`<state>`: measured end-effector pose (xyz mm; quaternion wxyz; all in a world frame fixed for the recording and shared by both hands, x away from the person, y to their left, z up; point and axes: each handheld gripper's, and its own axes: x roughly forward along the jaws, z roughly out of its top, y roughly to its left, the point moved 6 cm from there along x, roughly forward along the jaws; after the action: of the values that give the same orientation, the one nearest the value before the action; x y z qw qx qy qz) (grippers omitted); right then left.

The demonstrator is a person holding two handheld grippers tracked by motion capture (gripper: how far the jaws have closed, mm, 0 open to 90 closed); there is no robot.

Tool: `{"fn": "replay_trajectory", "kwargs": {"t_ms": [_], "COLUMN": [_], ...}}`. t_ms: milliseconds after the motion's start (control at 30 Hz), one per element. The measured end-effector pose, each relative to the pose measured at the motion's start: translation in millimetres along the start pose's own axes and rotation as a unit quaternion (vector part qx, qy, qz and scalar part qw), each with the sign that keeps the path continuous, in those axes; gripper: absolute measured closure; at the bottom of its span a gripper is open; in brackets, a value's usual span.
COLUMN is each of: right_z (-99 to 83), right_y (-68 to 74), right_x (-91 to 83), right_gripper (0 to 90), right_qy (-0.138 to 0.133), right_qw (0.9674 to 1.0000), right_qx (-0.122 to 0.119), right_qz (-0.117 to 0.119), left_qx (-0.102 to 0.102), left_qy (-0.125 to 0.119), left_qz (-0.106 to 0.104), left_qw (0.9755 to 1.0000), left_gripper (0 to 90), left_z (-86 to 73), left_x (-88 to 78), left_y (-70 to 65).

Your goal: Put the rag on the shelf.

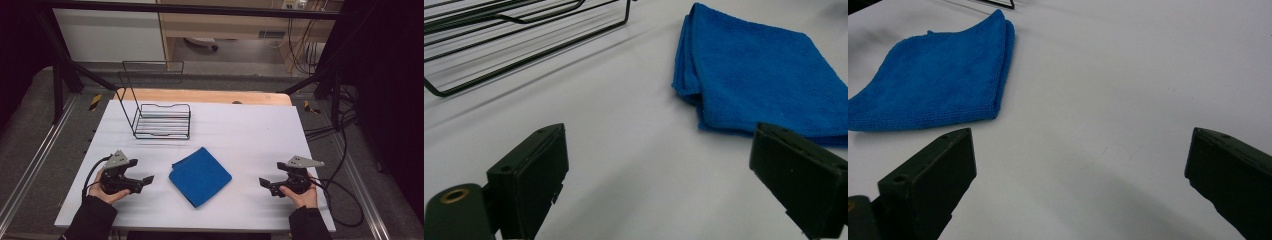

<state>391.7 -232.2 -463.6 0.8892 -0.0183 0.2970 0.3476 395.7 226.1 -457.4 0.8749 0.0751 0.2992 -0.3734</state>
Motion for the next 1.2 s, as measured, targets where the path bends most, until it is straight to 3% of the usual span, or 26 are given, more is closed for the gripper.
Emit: {"fn": "replay_trajectory", "kwargs": {"t_ms": [267, 467, 600, 767, 900, 933, 1200], "right_z": [-0.2, -0.6, -0.8, -1.0, -1.0, -1.0, -0.8], "right_y": [0.3, 0.3, 0.5, 0.6, 0.8, 0.9, 0.6], "right_x": [1.6, 2.3, 2.8, 3.1, 3.3, 3.3, 3.4], "right_gripper": [0.7, 0.7, 0.7, 0.7, 0.7, 0.7, 0.7], "right_qy": [0.004, 0.005, 0.006, 0.008, 0.008, 0.008, 0.007], "right_qw": [1.0000, 1.0000, 1.0000, 1.0000, 1.0000, 1.0000, 1.0000], "right_qx": [-0.001, -0.003, -0.003, -0.003, -0.003, -0.002, -0.003], "right_qz": [-0.002, -0.004, -0.004, -0.003, -0.002, -0.003, -0.002], "left_qx": [-0.011, -0.005, 0.002, 0.002, 0.002, -0.002, 0.001], "left_qy": [0.010, 0.022, 0.039, 0.048, 0.062, 0.074, 0.108], "left_qz": [-0.007, -0.010, 0.001, -0.004, -0.001, -0.005, -0.011], "left_qw": [0.9999, 0.9997, 0.9992, 0.9988, 0.9981, 0.9972, 0.9941], "left_gripper": [15.1, 21.9, 26.7, 34.8, 40.3, 42.4, 53.2], "left_z": [12.4, 23.2, 33.6, 42.3, 43.5, 42.9, 33.3], "left_x": [5.9, 14.9, 29.0, 48.2, 62.4, 72.4, 89.8], "left_y": [-9.5, -18.9, -24.2, -29.8, -30.5, -31.0, -33.1]}}
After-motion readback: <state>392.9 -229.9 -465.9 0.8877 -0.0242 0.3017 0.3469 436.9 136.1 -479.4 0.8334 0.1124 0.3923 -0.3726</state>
